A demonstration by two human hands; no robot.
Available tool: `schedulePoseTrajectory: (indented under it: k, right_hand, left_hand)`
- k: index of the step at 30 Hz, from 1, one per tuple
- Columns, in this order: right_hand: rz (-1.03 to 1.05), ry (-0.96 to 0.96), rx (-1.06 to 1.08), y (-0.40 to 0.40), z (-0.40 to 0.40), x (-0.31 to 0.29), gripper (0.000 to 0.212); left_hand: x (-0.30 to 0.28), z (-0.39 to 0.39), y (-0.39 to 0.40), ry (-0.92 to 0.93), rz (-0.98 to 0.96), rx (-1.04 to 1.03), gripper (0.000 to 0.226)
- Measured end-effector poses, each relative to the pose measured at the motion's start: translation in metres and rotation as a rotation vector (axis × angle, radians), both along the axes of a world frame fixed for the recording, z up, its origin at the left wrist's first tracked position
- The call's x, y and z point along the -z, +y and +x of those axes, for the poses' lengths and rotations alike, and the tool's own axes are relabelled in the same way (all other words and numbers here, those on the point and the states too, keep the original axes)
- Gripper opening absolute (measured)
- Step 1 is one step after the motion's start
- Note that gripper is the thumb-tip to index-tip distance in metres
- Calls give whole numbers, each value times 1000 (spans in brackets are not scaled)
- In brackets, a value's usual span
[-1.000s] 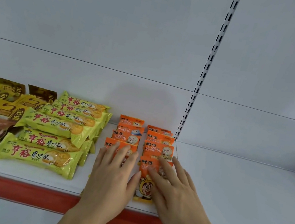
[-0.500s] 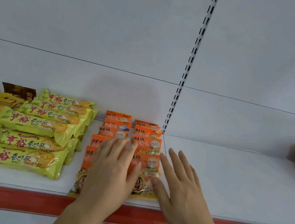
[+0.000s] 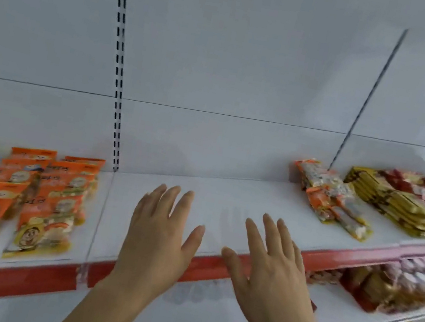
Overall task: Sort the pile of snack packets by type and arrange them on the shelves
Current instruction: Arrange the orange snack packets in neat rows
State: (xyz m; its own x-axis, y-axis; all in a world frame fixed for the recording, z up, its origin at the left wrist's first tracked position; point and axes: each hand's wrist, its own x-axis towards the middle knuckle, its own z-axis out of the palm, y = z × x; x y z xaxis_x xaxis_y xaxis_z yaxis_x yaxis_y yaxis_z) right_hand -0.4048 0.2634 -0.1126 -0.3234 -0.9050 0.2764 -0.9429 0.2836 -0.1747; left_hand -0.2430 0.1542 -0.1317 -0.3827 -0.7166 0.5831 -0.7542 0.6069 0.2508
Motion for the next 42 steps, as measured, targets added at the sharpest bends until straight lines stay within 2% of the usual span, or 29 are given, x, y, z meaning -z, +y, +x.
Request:
schedulePoseTrajectory:
  k: [7, 12, 21, 27, 30, 32, 35, 38, 40, 42]
  right_hand:
    - [45, -2, 175, 75, -144, -4, 79]
    - [42, -39, 256, 92, -220, 1, 74]
    - [-43, -38, 236, 35, -324, 4, 62]
    - [30, -104, 180, -27, -387, 10, 66]
    - [76, -132, 128, -42, -403, 19, 56]
    - [2, -116, 101, -43, -410, 23, 45]
    - [-233, -111, 76, -44, -419, 27, 18]
    - [-465, -116, 65, -41, -428, 30, 21]
    - [-584, -102, 24, -38, -428, 29, 29]
    - [-661, -90, -106, -35, -421, 26, 32]
  left_hand:
    - [-3, -150, 54, 1, 16, 129, 64]
    - [-7, -230, 64, -25, 71, 228, 65]
    - [2, -350, 29, -57, 203, 346, 55]
    - [2, -405, 0, -66, 224, 374, 44]
    - [6, -417, -10, -67, 239, 340, 35]
    - [5, -421, -14, -55, 248, 319, 33]
    - [2, -433, -17, 1, 229, 298, 30]
    - [7, -446, -11, 48, 220, 245, 37]
    - [3, -453, 1, 220, 285, 288, 53]
    - [-8, -461, 15, 486, 531, 386, 55]
